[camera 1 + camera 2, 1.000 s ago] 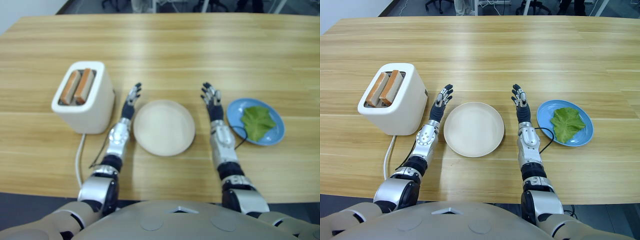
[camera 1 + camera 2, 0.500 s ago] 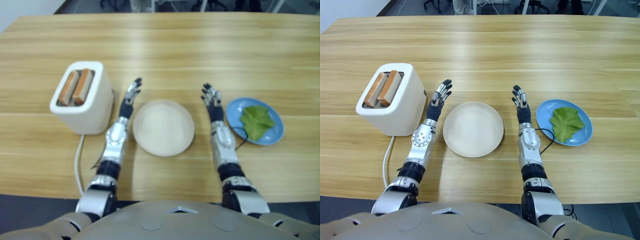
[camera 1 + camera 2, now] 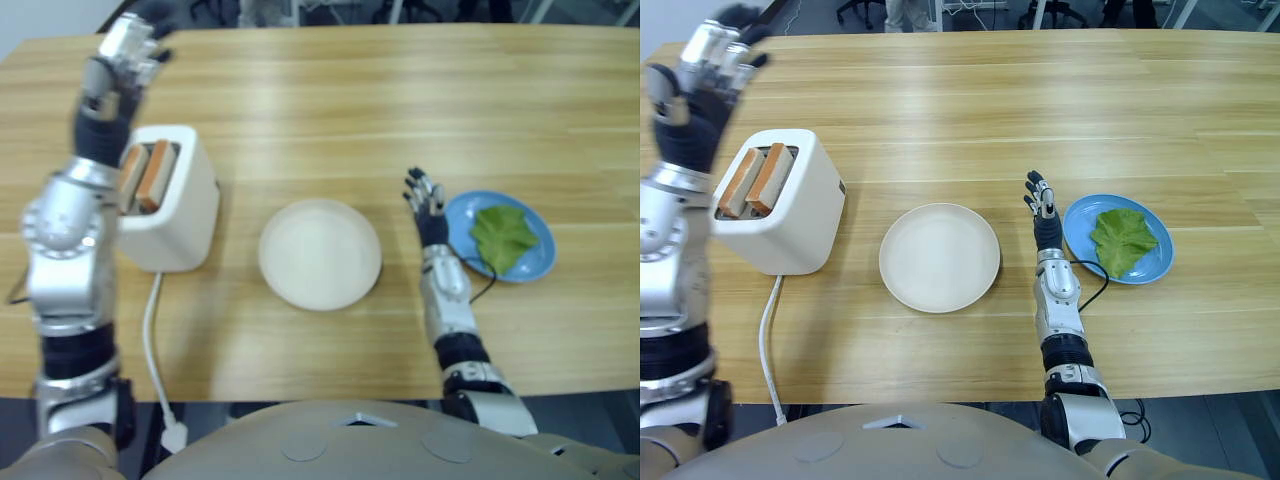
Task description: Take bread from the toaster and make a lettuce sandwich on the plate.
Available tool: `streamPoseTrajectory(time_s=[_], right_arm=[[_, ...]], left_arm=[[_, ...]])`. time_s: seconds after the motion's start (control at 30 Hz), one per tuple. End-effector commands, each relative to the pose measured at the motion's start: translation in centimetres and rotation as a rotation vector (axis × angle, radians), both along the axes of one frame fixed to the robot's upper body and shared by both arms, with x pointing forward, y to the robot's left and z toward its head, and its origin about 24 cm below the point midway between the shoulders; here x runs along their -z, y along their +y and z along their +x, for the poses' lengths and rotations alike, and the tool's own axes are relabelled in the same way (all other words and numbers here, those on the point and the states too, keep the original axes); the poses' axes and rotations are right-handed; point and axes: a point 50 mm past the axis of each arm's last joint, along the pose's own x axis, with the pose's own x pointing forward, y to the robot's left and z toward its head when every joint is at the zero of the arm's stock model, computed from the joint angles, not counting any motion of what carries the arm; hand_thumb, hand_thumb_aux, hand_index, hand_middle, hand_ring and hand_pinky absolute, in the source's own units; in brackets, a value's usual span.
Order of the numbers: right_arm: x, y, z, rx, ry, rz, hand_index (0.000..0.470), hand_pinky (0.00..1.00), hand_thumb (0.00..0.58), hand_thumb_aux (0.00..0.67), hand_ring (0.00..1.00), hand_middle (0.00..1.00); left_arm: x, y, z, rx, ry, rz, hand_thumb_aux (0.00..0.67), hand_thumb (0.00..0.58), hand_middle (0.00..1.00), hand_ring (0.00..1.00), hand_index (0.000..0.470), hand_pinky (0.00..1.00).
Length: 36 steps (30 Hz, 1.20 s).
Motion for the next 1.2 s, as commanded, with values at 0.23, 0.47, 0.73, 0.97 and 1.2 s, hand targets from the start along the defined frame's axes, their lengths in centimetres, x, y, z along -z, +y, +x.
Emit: streamPoseTrajectory(time_s=[0.23, 0.47, 0.73, 0.97, 1.2], right_arm=[[-0.2, 0.4, -0.3, -0.013, 0.020, -0.007, 0.000, 0.00, 0.000, 0.000, 0.00, 0.00], [-0.5, 0.5, -0.2, -0.021, 0.016, -0.008, 0.000, 0.00, 0.000, 0.000, 0.00, 0.00], [-0.5, 0.2, -0.5, -0.016, 0.021, -0.014, 0.000, 0.00, 0.000, 0.000, 0.00, 0.00], [-0.5, 0.2, -0.5, -0.017, 0.023, -0.014, 0.000, 0.00, 0.000, 0.000, 0.00, 0.00], [-0.4, 0.2, -0.6, -0.016, 0.025, -0.015, 0.000, 0.00, 0.000, 0.000, 0.00, 0.00]], left_arm=[[2.6, 5.6, 0.8, -0.529, 0.135, 0.786, 0.000, 0.000, 0.00, 0.00, 0.000, 0.00], [5.0, 7.0, 1.1, -0.621, 0.228, 1.028, 0.000, 0.000, 0.00, 0.00, 0.000, 0.00], [7.7, 8.3, 1.4, -0.651, 0.313, 1.160, 0.000, 0.000, 0.00, 0.00, 0.000, 0.00], [8.8, 9.4, 1.3, -0.679, 0.392, 1.225, 0.000, 0.000, 0.00, 0.00, 0.000, 0.00], [9.0, 10.0, 1.2, -0.699, 0.414, 1.232, 0.000, 0.000, 0.00, 0.00, 0.000, 0.00]])
